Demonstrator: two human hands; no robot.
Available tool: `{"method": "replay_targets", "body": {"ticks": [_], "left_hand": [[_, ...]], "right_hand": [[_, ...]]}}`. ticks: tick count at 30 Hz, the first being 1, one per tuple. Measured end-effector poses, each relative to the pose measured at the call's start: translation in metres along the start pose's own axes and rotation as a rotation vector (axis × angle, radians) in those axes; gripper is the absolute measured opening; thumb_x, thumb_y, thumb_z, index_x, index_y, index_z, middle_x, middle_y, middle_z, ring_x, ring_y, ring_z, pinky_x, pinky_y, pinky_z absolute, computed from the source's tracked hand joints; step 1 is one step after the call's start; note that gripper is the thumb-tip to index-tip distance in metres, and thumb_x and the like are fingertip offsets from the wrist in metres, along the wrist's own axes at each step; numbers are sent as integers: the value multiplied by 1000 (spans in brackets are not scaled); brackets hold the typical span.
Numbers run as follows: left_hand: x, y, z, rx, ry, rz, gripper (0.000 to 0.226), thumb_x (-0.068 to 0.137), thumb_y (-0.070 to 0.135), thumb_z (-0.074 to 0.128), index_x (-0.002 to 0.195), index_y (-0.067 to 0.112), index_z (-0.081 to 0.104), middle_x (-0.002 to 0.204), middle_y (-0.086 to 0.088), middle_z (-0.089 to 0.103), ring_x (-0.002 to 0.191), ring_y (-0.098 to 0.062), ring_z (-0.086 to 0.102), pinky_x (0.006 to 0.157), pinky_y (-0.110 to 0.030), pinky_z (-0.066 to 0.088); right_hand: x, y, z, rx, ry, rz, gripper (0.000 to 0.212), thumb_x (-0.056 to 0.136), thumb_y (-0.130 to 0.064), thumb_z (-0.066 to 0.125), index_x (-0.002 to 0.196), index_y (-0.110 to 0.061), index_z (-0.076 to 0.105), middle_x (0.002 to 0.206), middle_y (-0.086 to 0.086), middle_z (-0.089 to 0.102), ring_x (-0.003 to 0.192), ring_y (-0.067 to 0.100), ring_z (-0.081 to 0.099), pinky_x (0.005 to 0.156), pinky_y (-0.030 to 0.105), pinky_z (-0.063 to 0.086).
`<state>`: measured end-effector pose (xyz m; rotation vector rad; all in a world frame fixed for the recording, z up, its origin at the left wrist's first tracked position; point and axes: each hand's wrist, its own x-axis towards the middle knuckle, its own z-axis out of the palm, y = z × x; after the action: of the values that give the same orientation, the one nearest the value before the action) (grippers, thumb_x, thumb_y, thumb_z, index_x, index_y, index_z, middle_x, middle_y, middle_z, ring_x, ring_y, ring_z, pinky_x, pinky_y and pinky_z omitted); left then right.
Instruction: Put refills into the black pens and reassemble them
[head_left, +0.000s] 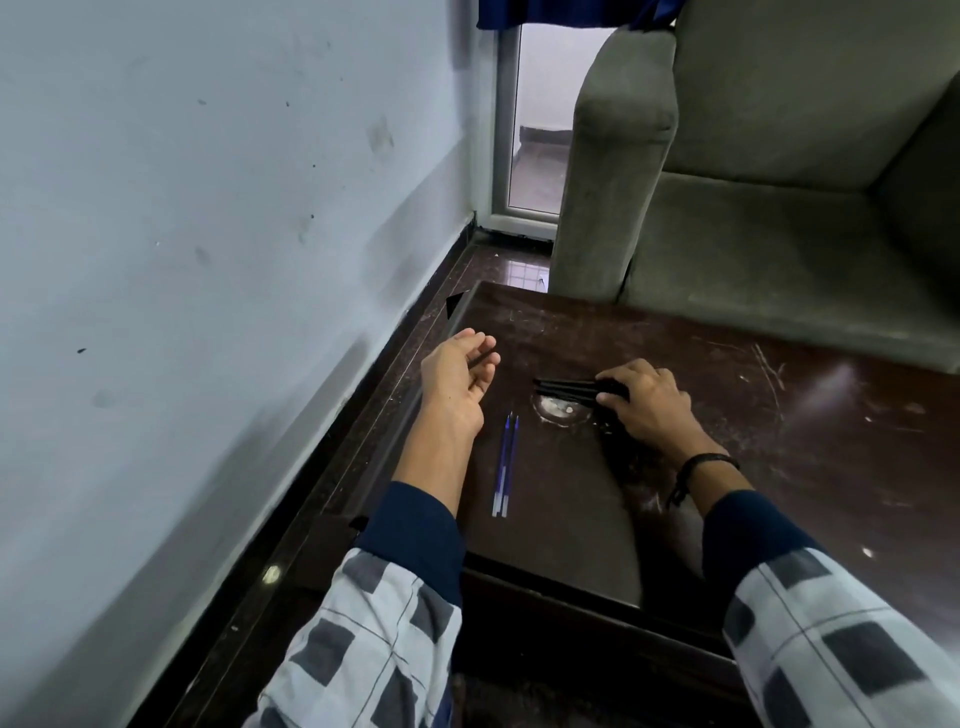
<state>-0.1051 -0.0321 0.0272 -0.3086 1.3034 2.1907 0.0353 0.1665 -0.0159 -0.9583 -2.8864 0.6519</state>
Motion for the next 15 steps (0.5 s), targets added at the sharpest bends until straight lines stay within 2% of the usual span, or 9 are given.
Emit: {"method": "replay_targets", "body": {"ticks": [5, 8, 10, 12, 13, 15], "left_hand": [[-4, -5, 4, 153, -147, -7, 10, 93, 12, 70, 102, 13, 72, 82, -2, 79, 72, -13, 73, 66, -21, 57], [-12, -14, 15, 320, -269, 13, 11, 92, 10, 70, 103, 9, 73, 82, -5, 77, 69, -13, 70, 64, -20, 57], [-21, -29, 25, 564, -360, 59, 9, 92, 4, 69, 98, 7, 74, 82, -9, 74, 66, -14, 66, 59, -20, 55], [-32, -52, 35, 876, -468, 132, 8, 89, 3, 71, 92, 9, 76, 85, -13, 75, 69, -15, 64, 62, -24, 54], [-38, -65, 39, 1032, -535, 174, 6, 88, 7, 75, 92, 11, 78, 89, -13, 76, 73, -15, 66, 67, -27, 55], [-51, -92, 46, 1321, -651, 272, 13, 83, 20, 83, 95, 17, 80, 96, -6, 78, 86, -15, 70, 81, -30, 55]], "right_hand": [[-28, 29, -31, -180, -192, -126, 41, 98, -32, 68, 133, -53, 62, 142, -12, 42, 129, 23, 35, 104, 51, 38], [-52, 49, -41, -239, -239, -203, 47, 98, -20, 67, 135, -50, 63, 149, -10, 42, 126, 20, 38, 111, 44, 39], [-65, 60, -44, -237, -249, -262, 51, 99, -8, 63, 135, -44, 65, 151, -6, 44, 123, 19, 41, 112, 30, 35], [-76, 66, -48, -242, -267, -290, 58, 98, 1, 56, 134, -42, 66, 151, -6, 45, 119, 14, 40, 108, 19, 31], [-81, 69, -50, -250, -276, -299, 61, 97, 4, 53, 134, -42, 66, 152, -6, 44, 120, 13, 40, 108, 18, 29], [-85, 72, -51, -266, -284, -324, 62, 96, 5, 53, 136, -41, 66, 155, -4, 43, 130, 17, 41, 114, 25, 30]]}}
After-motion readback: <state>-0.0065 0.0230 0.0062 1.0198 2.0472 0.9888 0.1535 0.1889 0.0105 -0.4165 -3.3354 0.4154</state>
